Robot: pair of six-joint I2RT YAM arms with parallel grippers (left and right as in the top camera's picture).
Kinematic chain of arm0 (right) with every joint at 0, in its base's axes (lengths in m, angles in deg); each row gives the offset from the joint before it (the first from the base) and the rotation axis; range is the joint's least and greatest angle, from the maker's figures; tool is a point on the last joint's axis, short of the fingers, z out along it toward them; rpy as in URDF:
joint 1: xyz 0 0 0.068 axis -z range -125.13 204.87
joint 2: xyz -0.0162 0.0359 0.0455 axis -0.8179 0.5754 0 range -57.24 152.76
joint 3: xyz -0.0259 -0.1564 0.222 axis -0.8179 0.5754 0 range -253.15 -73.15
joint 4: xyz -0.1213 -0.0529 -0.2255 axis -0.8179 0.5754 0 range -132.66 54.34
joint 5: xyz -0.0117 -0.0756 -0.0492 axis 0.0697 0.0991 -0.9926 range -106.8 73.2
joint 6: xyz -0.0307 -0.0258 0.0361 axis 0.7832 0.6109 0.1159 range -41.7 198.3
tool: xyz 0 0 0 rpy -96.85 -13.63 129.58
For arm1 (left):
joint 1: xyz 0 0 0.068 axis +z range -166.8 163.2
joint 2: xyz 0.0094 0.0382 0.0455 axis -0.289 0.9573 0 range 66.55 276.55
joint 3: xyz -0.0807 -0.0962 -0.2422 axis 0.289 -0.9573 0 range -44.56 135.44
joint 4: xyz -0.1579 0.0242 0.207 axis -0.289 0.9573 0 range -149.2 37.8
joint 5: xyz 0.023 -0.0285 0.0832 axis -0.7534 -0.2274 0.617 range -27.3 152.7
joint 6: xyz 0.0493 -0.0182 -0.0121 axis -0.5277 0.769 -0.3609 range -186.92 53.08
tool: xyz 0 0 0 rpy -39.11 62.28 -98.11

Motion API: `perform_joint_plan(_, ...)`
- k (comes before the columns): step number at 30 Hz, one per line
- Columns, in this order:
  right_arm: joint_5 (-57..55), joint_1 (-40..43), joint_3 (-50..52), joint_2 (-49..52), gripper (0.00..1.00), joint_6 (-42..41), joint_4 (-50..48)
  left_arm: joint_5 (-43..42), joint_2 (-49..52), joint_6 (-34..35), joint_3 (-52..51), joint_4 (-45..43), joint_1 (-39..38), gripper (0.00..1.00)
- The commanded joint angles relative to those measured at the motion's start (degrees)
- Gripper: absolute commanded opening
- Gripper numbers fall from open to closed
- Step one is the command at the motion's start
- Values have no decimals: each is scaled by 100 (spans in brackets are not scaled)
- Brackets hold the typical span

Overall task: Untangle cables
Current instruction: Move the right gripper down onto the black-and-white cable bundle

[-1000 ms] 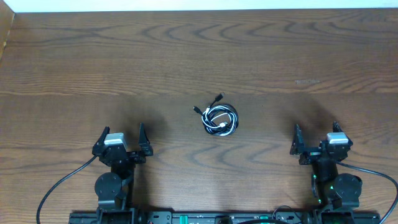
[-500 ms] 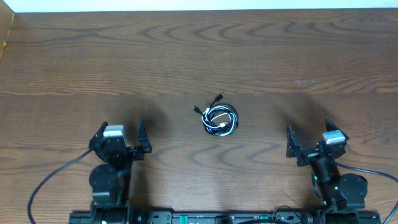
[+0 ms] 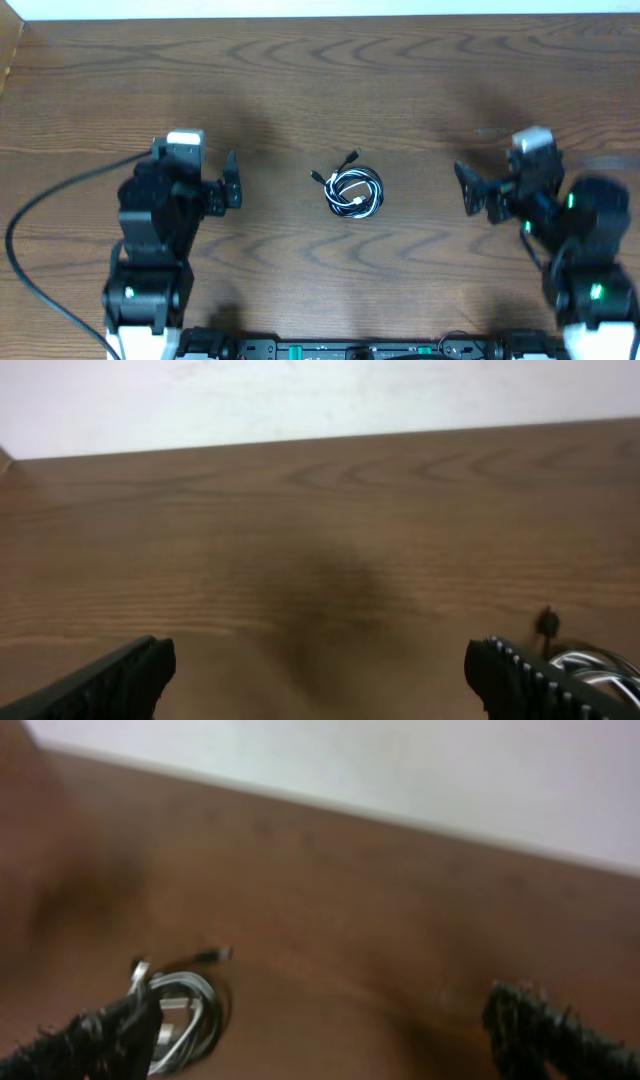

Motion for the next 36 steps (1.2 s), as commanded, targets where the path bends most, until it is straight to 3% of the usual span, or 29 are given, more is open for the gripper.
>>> perform_joint_plan(1,308,-33,-1032,887,99,225,584,-68,542,-225,732,439,-151,98)
perform_joint_plan(8,455,-33,-3108,2645,99,319,2315,-68,2048,-225,2321,1917,-555,98)
perform_joint_plan(13,452,-33,-3602,3193,99,374,2411,-98,3115,-221,3353,2828,-1014,98)
perform_joint_plan(24,1331,-39,-3587,3322,99,37,2459,-2026,3875,278,3508,2439,-1932,98)
perform_joint_plan(27,1353,-42,-3580,3453,83,-151,2474,-1773,4072,391,3508,2424,-1980,95)
perform_joint_plan(32,1355,-326,-3574,4024,67,-723,2643,118,4216,2048,3508,2422,-1637,86)
perform_joint_plan(36,1303,-767,-3574,4472,56,-824,2706,236,4201,2612,3508,2428,-1281,82)
